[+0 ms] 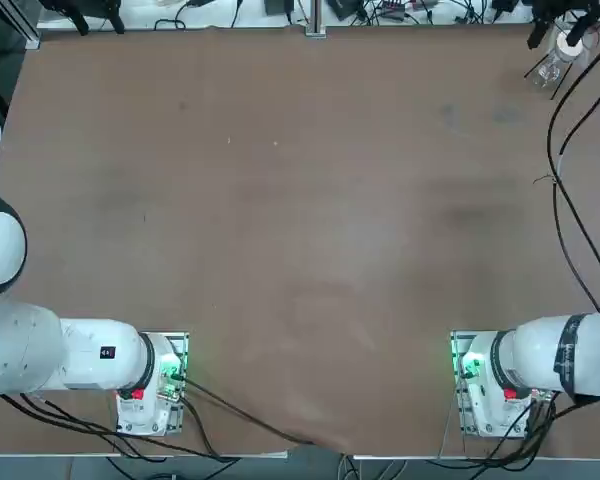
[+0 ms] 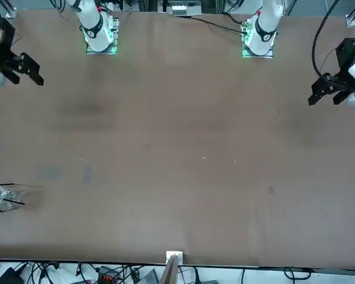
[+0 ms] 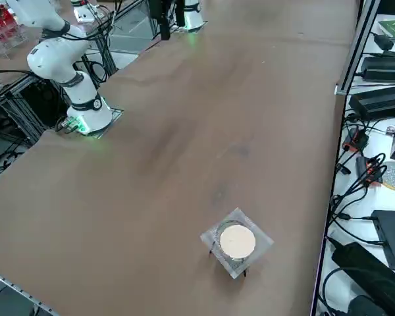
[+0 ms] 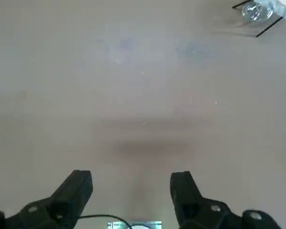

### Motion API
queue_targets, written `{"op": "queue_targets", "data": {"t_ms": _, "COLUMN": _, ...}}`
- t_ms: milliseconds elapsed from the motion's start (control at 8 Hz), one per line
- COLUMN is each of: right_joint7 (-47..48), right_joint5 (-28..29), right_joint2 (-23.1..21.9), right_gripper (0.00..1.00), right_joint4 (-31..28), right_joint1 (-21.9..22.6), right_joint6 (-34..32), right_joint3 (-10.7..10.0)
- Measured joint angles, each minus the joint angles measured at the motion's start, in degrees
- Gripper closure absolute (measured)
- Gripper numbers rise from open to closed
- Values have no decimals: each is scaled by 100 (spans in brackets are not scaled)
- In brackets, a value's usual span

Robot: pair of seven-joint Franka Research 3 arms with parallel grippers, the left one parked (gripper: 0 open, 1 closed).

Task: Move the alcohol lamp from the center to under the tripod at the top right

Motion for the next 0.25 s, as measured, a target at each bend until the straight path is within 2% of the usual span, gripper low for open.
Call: {"op": "queue_targets", "data": {"t_ms": 250, "right_joint7": 0, "right_joint5": 0, "right_joint2": -44, "right_gripper": 0, "right_joint4": -8, "right_joint1": 0, "right_joint6": 52, "right_joint3": 0}}
